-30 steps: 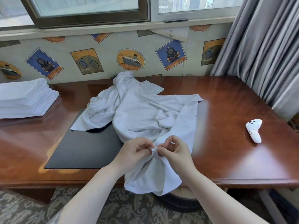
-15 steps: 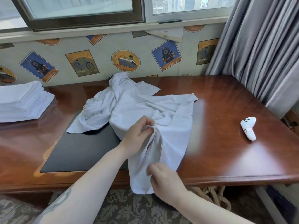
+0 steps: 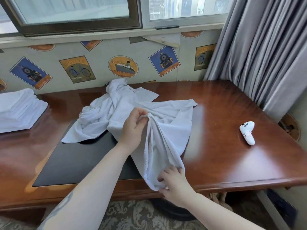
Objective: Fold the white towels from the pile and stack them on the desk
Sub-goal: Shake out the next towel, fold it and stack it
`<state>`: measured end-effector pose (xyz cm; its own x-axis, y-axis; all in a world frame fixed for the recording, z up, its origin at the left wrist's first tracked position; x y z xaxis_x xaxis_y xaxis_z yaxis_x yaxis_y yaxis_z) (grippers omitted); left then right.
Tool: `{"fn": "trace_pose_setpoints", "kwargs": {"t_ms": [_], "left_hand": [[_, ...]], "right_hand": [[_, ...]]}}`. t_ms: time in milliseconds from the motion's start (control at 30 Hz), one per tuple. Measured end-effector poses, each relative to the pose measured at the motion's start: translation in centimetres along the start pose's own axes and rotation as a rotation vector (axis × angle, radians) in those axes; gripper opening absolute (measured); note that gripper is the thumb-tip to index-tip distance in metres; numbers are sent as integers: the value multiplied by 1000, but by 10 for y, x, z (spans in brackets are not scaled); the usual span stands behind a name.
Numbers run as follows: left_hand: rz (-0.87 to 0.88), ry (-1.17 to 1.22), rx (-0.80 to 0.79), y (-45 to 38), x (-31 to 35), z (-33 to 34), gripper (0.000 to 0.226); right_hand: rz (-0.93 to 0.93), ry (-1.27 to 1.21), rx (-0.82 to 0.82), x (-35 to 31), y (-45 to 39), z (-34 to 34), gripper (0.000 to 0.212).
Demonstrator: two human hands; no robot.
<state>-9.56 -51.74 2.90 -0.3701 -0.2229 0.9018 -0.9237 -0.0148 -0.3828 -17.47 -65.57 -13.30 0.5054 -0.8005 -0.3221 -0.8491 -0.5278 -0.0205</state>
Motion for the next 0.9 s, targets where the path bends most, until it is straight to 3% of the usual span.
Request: {"fn": "trace_pose_setpoints", "kwargs": {"t_ms": [167,233,300,367,433,467,567,667,733,800,900], "left_hand": [[13,-15,5,-10,4,-1,16],[-3,12,-20,-9,4,7,15],[-6,28,-40,-7,3,19,15],[15,24,-40,-4,6,25,16],[36,26,-14,-4,9,25,18],[43,32,-5,-4,11,23,17],[29,36,-30,-3,12,27,15],[0,50,-2,0,9,30,12],[-10,61,32,-2,8,26,12],[-5,58,27,-4,9,25,13],[-3,51,10,-4,10,28,12]], "right_hand": [[5,40,387,16,34,-37,20],[71,51,435,15,25,-53,18],[295,-128,461,27,5,-73,21],[425,-459,541,37,-9,-87,19],[403,-619,745,38,-4,-103,14],[359,-620,759,36,0,-101,9],[184,-310,444,22,8,-50,6],[20,86,240,12,17,-14,31],[77,209,78,21,21,0,45],[206,182,21,43,26,10,53],[257,299,-63,55,29,5,46]]}}
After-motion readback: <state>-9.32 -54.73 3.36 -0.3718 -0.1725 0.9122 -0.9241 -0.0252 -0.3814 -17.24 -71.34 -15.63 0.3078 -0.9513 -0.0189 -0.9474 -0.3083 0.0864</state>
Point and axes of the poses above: each hand's wrist, its own y-axis away from the middle knuckle, its own z-axis out of the palm, x = y × z, the point moved 8 cm from there along -y, towards the middle knuckle, and after that the axes turned 4 degrees about y, right-handed, at the moved point
